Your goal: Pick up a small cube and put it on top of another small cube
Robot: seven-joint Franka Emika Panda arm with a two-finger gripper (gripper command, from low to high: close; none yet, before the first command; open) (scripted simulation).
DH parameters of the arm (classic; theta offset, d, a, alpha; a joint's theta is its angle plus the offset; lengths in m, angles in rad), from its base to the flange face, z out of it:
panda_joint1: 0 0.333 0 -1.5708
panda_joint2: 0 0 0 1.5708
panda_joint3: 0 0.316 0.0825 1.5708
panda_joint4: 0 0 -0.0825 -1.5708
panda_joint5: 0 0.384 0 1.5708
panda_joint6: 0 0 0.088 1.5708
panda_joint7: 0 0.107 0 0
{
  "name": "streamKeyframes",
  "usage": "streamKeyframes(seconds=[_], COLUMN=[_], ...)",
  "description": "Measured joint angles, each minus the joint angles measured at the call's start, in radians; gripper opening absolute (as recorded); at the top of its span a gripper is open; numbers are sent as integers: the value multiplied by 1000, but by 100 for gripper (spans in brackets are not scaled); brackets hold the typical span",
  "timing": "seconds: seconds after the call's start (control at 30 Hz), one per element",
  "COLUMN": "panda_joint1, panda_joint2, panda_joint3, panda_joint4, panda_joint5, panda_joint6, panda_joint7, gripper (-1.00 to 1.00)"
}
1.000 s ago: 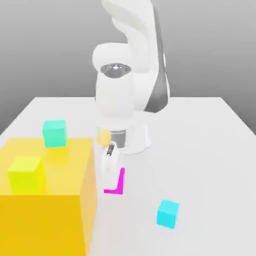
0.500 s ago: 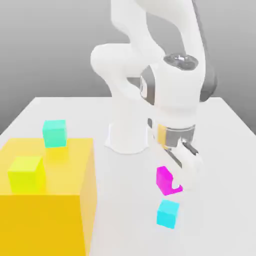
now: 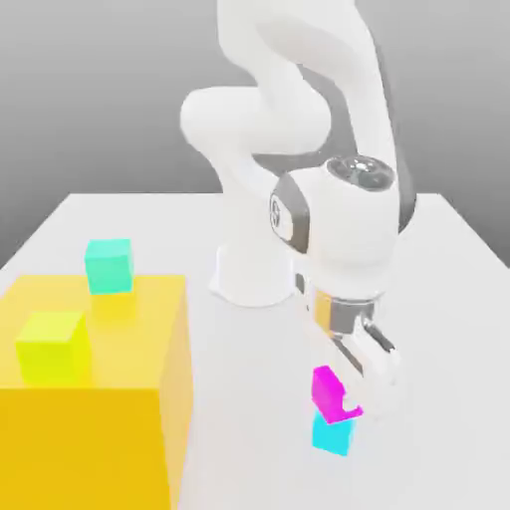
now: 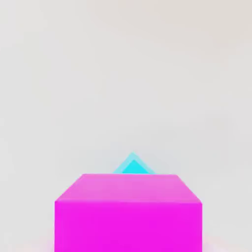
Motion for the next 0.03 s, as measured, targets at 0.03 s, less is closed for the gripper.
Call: streamKeyframes(seconds=[0.03], panda_joint1=[0], panda_joint2=[0], panda_joint3=[0], panda_joint4=[0], panda_joint5=[0], panda_joint6=[0], panda_joint7=[0], gripper=[100])
